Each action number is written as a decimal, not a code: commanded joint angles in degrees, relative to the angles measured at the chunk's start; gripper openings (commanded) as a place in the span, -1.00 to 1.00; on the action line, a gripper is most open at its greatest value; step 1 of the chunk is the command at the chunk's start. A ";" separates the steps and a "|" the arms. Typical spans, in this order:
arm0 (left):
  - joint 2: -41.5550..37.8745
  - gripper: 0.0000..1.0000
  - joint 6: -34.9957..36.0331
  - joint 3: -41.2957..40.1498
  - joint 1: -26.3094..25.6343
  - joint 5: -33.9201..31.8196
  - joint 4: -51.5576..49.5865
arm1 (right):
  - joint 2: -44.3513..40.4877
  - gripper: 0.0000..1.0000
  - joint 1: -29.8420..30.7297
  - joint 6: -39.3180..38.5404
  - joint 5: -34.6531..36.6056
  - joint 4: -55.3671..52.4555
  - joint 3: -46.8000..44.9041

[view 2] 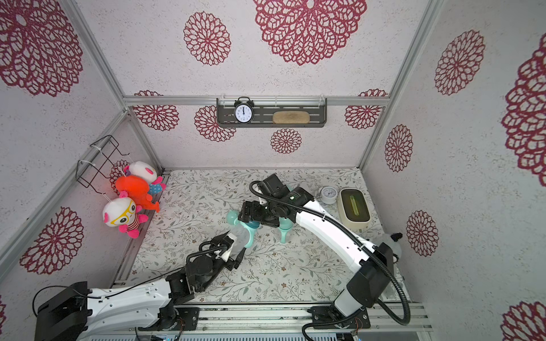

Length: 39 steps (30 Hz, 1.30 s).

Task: Assemble the baby bottles
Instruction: Place the baby bottle at the center of the board.

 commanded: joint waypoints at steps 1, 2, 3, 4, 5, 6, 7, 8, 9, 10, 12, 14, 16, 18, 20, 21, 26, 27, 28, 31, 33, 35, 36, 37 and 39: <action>-0.39 -1.00 0.62 1.34 -0.72 -1.19 3.79 | -2.97 0.80 0.49 2.15 -1.11 3.04 -0.31; -0.40 -1.00 0.51 1.38 -0.68 -1.42 3.83 | -3.24 0.76 0.47 2.45 -1.37 3.47 -0.66; -0.36 -1.00 0.44 1.48 -0.72 -1.64 3.83 | -3.41 0.74 0.49 2.55 -1.51 3.94 -0.93; -0.32 -1.00 0.34 1.45 -0.68 -1.66 3.79 | -3.59 0.71 0.60 2.78 -1.68 4.25 -1.19; -0.32 -1.00 0.23 1.50 -0.67 -1.65 3.83 | -3.68 0.67 0.54 2.91 -1.77 4.68 -1.33; -0.30 -1.00 0.11 1.50 -0.74 -1.72 3.79 | -3.81 0.64 0.66 3.08 -1.86 5.01 -1.55; -0.29 -1.00 0.04 1.67 -0.67 -1.82 3.84 | -3.95 0.62 0.72 3.22 -2.04 5.47 -1.76; -0.27 -1.00 -0.10 1.73 -0.72 -1.91 3.82 | -3.95 0.59 0.87 3.21 -1.97 5.59 -1.78; -0.27 -1.00 -0.26 1.84 -0.67 -2.02 3.80 | -4.04 0.57 0.88 3.08 -1.80 5.49 -1.84; -0.13 -1.00 -0.27 1.93 -0.68 -2.25 3.79 | -4.13 0.53 0.97 3.11 -1.62 5.60 -1.93; 0.10 -1.00 -0.44 2.19 -0.68 -2.42 3.56 | -4.38 0.43 1.18 3.11 -1.49 6.15 -2.28; 0.50 -1.00 -0.49 2.51 -0.67 -2.42 3.62 | -4.56 0.34 1.38 3.08 -1.60 6.85 -2.80; 1.03 -1.00 -0.48 2.88 -0.68 -2.39 3.71 | -4.66 0.30 1.57 2.90 -1.32 7.17 -3.23; 1.47 -1.00 -0.48 3.23 -0.67 -2.43 3.65 | -4.66 0.30 1.77 2.04 -0.52 6.61 -3.20; 1.81 -1.00 -0.65 3.36 -0.69 -2.27 3.90 | -4.82 0.27 2.08 1.26 0.81 6.01 -3.09; 2.01 -1.00 -0.68 3.27 -0.74 -2.13 4.04 | -5.04 0.25 2.07 0.93 1.52 5.95 -3.25; 2.64 0.08 -1.05 3.68 -0.67 -2.39 3.71 | -5.89 0.19 2.11 -1.13 5.29 5.56 -3.41; 2.63 0.37 -1.17 3.67 -0.71 -2.67 3.61 | -5.97 0.18 2.11 -1.82 6.25 5.20 -3.08; 2.63 0.59 -1.44 3.67 -0.74 -3.02 3.45 | -6.03 0.18 2.08 -2.40 7.09 5.02 -2.84; 2.72 0.95 -1.72 3.50 -0.67 -3.62 3.44 | -5.57 0.17 2.03 -4.45 9.19 4.36 -1.79; 3.17 0.95 -1.93 3.80 -0.68 -4.77 3.03 | -4.81 0.17 2.05 -6.48 10.81 3.81 -0.59; 3.51 0.95 -2.51 4.83 -0.68 -7.59 0.72 | -3.99 0.17 2.03 -8.57 13.94 2.84 1.11; 3.44 0.95 -2.82 5.16 -0.68 -8.62 -0.36 | -3.79 0.17 2.02 -9.37 15.29 3.05 1.40; 3.08 0.95 -3.21 5.06 -0.68 -9.39 -1.08 | -3.53 0.17 2.02 -10.33 16.57 3.76 1.35; 1.88 0.95 -4.37 4.28 -0.61 -10.98 -0.97 | -2.63 0.17 2.03 -12.14 18.89 5.09 1.45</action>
